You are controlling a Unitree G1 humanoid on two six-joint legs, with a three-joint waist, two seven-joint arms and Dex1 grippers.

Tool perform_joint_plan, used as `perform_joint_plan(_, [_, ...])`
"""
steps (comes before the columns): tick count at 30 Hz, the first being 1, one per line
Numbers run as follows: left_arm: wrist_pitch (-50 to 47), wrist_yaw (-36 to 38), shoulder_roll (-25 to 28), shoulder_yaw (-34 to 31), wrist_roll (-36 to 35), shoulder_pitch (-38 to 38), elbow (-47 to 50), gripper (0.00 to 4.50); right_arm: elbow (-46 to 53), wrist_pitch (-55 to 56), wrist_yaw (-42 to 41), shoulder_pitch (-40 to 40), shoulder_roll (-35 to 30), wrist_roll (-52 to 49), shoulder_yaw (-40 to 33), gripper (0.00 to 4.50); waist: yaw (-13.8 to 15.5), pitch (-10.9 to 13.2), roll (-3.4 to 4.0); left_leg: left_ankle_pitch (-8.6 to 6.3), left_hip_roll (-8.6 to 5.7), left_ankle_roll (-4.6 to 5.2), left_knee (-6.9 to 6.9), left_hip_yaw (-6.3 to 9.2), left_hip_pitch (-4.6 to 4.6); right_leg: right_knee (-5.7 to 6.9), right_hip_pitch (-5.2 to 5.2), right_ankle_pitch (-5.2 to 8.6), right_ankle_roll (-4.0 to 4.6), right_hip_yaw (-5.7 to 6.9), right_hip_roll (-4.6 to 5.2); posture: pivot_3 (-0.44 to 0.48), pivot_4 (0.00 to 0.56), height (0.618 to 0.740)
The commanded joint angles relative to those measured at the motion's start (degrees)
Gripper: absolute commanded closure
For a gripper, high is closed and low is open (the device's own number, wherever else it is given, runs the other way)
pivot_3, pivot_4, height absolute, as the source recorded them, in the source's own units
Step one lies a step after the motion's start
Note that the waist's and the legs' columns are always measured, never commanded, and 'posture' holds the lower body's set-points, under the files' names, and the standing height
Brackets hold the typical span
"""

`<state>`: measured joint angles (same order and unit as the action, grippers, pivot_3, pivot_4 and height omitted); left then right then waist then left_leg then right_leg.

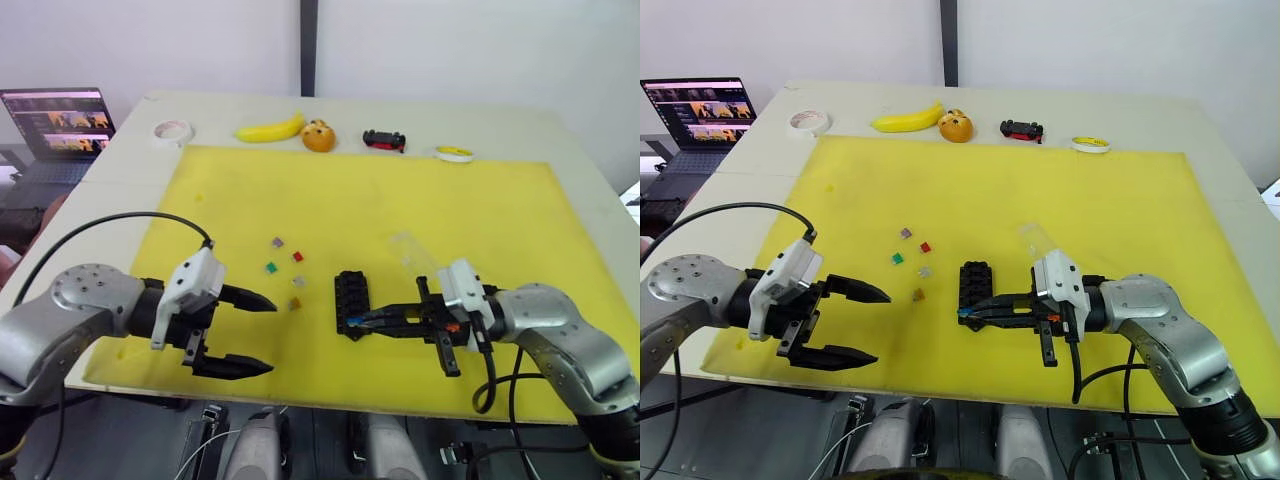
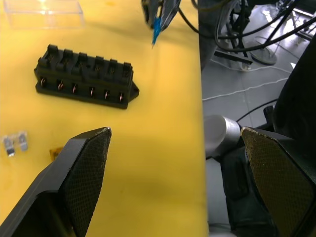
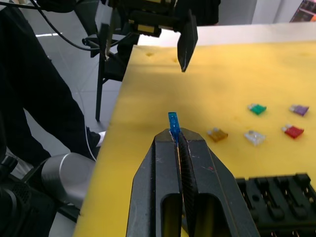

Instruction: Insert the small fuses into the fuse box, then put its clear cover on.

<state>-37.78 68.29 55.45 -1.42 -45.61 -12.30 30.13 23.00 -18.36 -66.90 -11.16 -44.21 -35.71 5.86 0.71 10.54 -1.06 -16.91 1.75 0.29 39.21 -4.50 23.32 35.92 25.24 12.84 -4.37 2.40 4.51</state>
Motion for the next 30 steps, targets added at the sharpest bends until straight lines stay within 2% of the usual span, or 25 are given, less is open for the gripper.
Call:
perform_joint_plan(1, [2.0,-1.8,-2.7,-0.1,0.5,-1.4,1.2,0.08,-1.5,1.2,-1.3,-1.5,1.3,1.1,0.3,4.50,0.0,0.0,0.00,0.00,0.00,0.00,0.02,0.01,0.01,0.02,0.00,0.00,-0.01,0.00,0.00,0.000,0.150,0.737])
perform_joint_plan(5, [4.4,-2.5,-4.4,2.8,4.8,-1.4,1.6,0.08,-3.2,1.0,-1.7,-2.6,2.7,1.8,0.6,4.50,0.0,0.0,0.00,0.00,-0.01,0.00,0.02,0.00,-0.02,0.07,0.00,-0.01,-0.01,0.00,0.00,0.000,0.150,0.737])
perform_joint_plan(14, [-0.5,-8.0,-7.0,9.1,7.4,-3.8,4.4,0.08,-6.8,2.8,-3.0,-2.4,5.2,5.0,2.2,4.50,0.0,0.0,-0.02,0.00,-0.02,0.00,0.04,0.04,-0.04,0.09,-0.06,-0.01,-0.02,0.00,0.00,0.000,0.150,0.737])
perform_joint_plan(30, [-0.3,-9.0,-7.6,9.6,8.7,-2.9,4.9,0.08,-11.8,6.2,-5.0,-2.1,5.8,8.3,2.4,4.50,0.0,0.0,-0.02,0.01,-0.02,-0.02,0.05,0.04,-0.07,0.12,-0.06,-0.01,-0.02,0.00,-0.01,0.000,0.150,0.737])
